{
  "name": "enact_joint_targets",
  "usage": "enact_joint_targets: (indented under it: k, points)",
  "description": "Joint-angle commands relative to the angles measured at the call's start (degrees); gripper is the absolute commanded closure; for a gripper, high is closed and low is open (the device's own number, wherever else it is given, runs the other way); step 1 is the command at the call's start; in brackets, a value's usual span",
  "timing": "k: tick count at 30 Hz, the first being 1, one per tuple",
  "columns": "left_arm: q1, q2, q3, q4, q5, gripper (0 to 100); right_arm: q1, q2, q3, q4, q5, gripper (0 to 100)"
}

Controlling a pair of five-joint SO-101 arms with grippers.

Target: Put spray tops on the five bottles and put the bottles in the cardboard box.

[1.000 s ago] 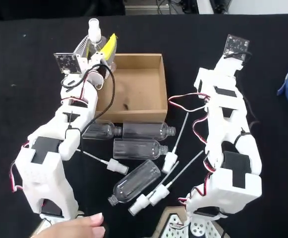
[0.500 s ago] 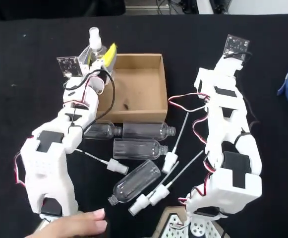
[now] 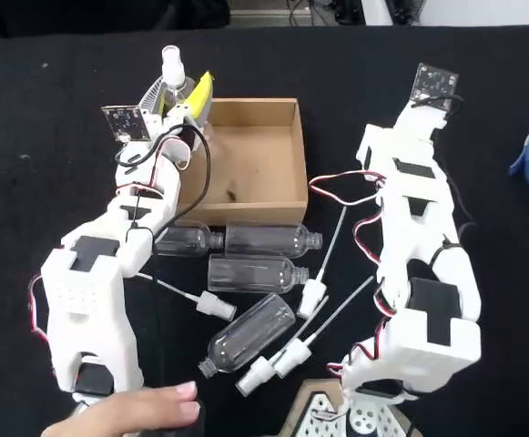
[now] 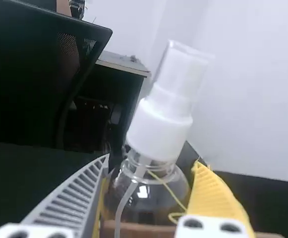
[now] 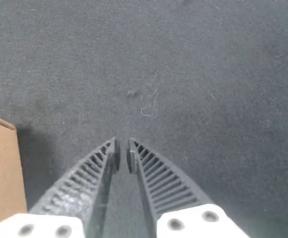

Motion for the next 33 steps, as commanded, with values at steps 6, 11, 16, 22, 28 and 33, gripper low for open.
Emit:
enact_joint_targets:
  k: [6,11,16,22,28,33]
  points:
    - [0.0,3.8,-3.7,-2.5,-5.2,97,1.0,-0.1,-3.2,-1.1,-0.2,98.6]
    - [0.0,3.6,-3.7,-2.5,-5.2,97,1.0,-0.1,-3.2,-1.1,-0.2,98.6]
    - [0.3,3.7,-3.7,-2.0,-5.6,96,0.9,-0.1,-3.2,-1.1,-0.2,98.6]
    - [0.4,4.0,-3.7,-2.0,-5.3,75,0.9,-0.1,-3.2,-1.1,-0.2,98.6]
    - [0.4,3.6,-3.7,-2.0,-5.3,75,0.9,-0.1,-3.2,-1.1,-0.2,98.6]
    - [0.4,3.5,-3.7,-2.3,-5.6,74,0.9,-0.1,-3.2,-1.2,-0.2,98.6]
